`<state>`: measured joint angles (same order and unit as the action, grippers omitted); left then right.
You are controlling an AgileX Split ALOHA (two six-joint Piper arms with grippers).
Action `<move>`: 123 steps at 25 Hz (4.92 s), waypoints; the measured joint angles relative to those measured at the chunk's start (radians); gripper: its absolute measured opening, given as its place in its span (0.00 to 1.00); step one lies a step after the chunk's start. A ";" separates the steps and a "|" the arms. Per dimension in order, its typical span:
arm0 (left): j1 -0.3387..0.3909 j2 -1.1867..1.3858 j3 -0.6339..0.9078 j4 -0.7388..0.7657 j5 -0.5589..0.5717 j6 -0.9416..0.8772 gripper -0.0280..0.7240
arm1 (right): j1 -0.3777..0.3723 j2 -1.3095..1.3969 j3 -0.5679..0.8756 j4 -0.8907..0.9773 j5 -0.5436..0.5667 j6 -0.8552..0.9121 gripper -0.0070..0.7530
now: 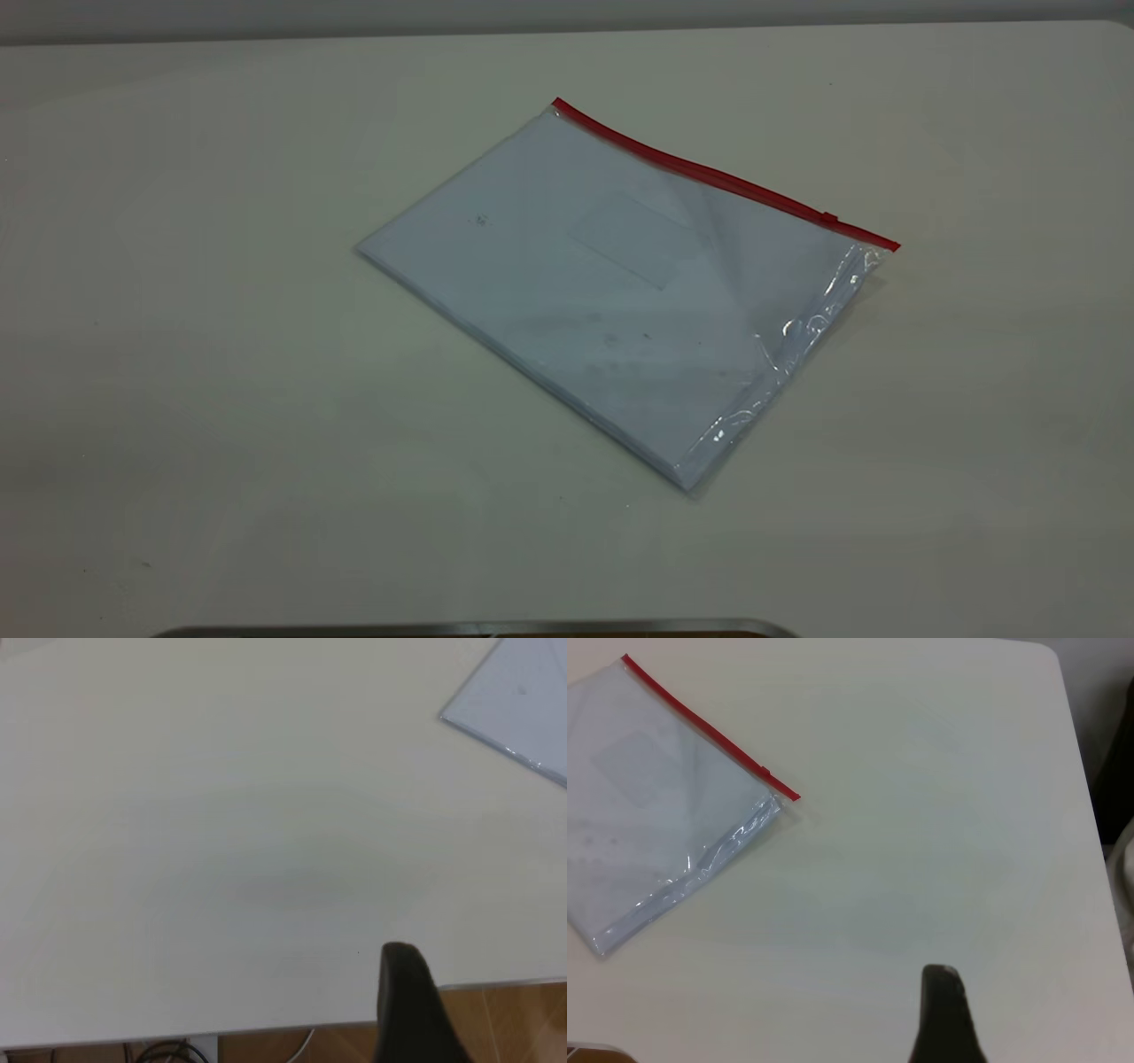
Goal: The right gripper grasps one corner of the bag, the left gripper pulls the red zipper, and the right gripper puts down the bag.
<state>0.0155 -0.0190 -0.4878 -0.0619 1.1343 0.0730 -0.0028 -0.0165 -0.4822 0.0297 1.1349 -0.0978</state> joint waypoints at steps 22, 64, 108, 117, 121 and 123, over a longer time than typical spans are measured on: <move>0.000 0.000 0.001 0.000 0.000 -0.001 0.68 | 0.000 0.000 0.000 0.000 0.000 0.000 0.74; 0.000 1.305 -0.556 -0.103 -0.689 0.076 0.68 | 0.000 0.991 -0.169 0.172 -0.365 -0.018 0.74; -0.144 1.849 -0.795 -0.245 -0.557 0.275 0.68 | -0.140 2.504 -0.599 1.591 -0.362 -1.778 0.74; -0.144 1.849 -0.795 -0.270 -0.556 0.275 0.68 | -0.126 2.507 -0.599 1.643 -0.314 -1.825 0.74; -0.144 1.849 -0.795 -0.270 -0.555 0.275 0.68 | -0.093 2.507 -0.599 1.666 -0.319 -1.847 0.74; -0.144 1.849 -0.795 -0.270 -0.555 0.275 0.68 | -0.081 2.507 -0.599 1.683 -0.319 -1.856 0.70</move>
<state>-0.1285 1.8298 -1.2823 -0.3324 0.5795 0.3481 -0.0839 2.4903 -1.0808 1.7126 0.8160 -1.9536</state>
